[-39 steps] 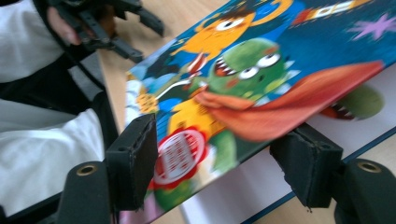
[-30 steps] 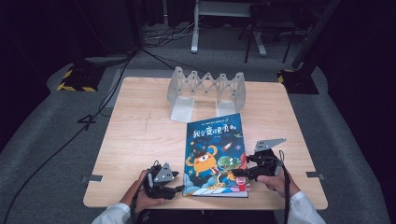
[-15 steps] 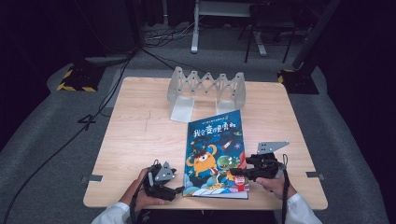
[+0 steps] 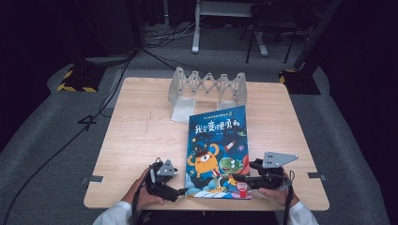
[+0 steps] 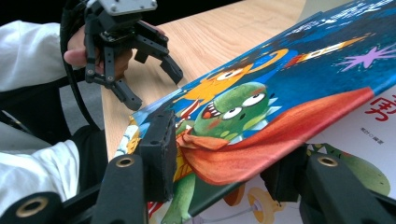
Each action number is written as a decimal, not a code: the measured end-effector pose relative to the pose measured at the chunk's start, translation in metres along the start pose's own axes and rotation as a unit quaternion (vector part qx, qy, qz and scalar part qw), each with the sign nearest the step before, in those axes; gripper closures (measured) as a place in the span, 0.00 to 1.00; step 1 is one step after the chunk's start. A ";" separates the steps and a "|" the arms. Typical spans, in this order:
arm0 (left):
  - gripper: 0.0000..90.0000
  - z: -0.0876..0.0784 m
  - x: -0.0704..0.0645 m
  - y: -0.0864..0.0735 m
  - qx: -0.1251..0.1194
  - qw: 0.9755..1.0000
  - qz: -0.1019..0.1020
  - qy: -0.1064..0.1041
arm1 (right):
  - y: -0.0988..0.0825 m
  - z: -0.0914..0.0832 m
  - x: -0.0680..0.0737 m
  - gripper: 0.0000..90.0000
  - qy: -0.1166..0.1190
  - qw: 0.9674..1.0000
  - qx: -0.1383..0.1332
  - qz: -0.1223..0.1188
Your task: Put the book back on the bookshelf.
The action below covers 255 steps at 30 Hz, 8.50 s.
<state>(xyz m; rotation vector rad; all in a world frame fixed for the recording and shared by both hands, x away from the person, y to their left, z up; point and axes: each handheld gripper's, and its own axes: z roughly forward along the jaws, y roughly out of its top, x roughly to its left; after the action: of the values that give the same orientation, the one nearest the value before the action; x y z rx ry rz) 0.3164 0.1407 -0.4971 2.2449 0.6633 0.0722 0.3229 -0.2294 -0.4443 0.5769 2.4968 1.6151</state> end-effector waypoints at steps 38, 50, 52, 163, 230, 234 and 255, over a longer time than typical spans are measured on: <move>0.48 -0.012 0.026 0.052 -0.174 0.984 0.000 -0.045 | -0.009 -0.006 -0.003 0.63 -0.048 0.996 0.027 -0.074; 0.64 -0.021 -0.002 0.061 -0.191 0.979 0.060 -0.021 | -0.020 -0.003 -0.014 0.67 -0.102 0.993 0.036 -0.048; 0.64 -0.015 -0.005 0.061 -0.181 0.981 0.070 -0.020 | -0.020 -0.003 -0.014 0.67 -0.102 0.993 0.036 -0.047; 0.92 -0.041 -0.027 0.096 -0.257 0.953 0.144 0.071 | -0.073 -0.049 -0.050 0.33 -0.244 0.963 0.096 0.055; 0.92 -0.068 0.095 0.116 -0.275 0.928 0.023 0.251 | -0.079 -0.042 -0.053 0.34 -0.244 0.961 0.124 0.048; 0.92 -0.062 0.100 0.107 -0.275 0.927 0.005 0.254 | -0.079 -0.041 -0.052 0.34 -0.244 0.961 0.123 0.046; 0.92 -0.038 0.117 0.112 -0.285 0.919 -0.071 0.264 | -0.079 -0.041 -0.052 0.34 -0.243 0.961 0.122 0.047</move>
<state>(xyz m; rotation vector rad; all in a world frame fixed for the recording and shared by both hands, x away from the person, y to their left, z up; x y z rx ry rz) 0.4569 0.1599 -0.4098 1.6011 0.9430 0.7270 0.3388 -0.3121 -0.5035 0.9960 2.3231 1.0243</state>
